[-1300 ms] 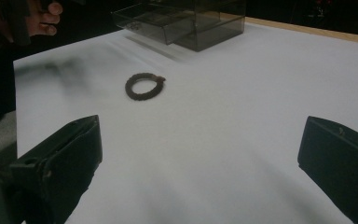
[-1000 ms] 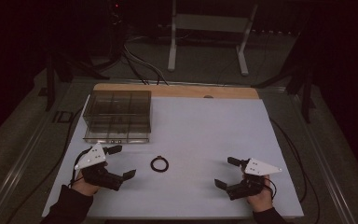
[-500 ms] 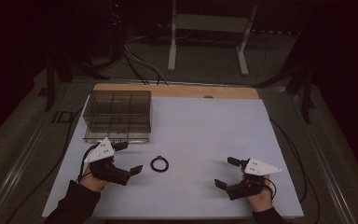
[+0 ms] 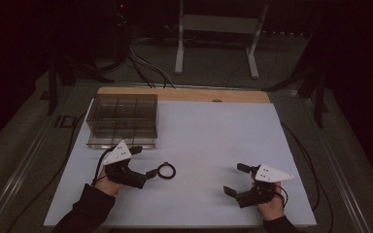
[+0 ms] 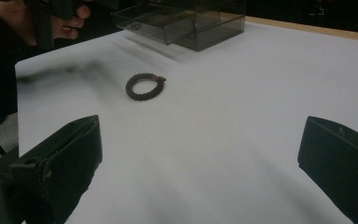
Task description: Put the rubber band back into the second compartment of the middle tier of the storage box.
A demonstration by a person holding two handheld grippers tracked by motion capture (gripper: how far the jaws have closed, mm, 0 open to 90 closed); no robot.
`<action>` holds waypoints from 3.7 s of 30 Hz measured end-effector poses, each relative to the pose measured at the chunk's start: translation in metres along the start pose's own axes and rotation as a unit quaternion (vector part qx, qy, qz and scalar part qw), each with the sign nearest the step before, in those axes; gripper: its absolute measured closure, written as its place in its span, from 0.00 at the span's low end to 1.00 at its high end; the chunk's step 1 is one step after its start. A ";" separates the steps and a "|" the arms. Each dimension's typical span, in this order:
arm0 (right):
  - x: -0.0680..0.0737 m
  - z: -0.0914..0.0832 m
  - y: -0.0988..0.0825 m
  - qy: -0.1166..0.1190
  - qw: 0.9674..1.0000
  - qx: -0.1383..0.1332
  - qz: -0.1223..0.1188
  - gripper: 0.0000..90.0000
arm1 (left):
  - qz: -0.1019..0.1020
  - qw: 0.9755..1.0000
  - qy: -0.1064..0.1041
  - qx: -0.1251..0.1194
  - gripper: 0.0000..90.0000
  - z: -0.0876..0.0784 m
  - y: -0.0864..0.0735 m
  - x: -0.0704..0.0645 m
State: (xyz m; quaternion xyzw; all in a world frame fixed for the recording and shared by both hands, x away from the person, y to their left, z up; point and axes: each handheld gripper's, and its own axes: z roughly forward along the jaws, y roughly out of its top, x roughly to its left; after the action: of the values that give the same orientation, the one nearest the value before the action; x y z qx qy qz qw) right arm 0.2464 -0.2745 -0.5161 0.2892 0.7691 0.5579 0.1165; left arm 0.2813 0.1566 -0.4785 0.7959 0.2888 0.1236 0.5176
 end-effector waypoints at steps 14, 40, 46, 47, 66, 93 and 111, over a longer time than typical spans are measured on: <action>0.000 -0.001 0.000 0.001 1.000 -0.001 -0.001 0.00 | -0.002 1.000 -0.004 0.029 0.01 0.031 -0.009 -0.006; 0.000 -0.001 0.000 0.002 1.000 0.000 -0.001 0.00 | -0.015 0.991 0.031 0.130 0.19 0.058 -0.027 -0.003; 0.000 0.000 0.000 0.003 1.000 0.000 0.000 0.00 | -0.008 0.989 0.040 0.142 0.40 0.062 -0.026 -0.003; 0.000 0.000 0.000 0.003 1.000 0.000 0.000 0.00 | -0.007 0.989 0.041 0.145 0.40 0.063 -0.026 -0.003; 0.000 0.000 0.000 0.003 1.000 0.002 0.001 0.00 | -0.002 0.983 0.063 0.170 0.81 0.071 -0.026 0.001; 0.000 0.000 -0.001 0.001 1.000 0.001 0.003 0.00 | 0.014 0.984 0.056 0.171 0.98 0.064 -0.009 -0.009; 0.000 0.001 -0.001 0.002 1.000 0.002 0.003 0.00 | 0.020 0.985 0.041 0.169 0.98 0.051 0.005 -0.013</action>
State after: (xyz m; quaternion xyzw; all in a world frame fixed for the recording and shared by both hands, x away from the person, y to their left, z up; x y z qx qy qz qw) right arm 0.2466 -0.2738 -0.5172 0.2912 0.7695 0.5572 0.1127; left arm 0.2982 0.1090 -0.4949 0.8716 0.3109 0.1157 0.3608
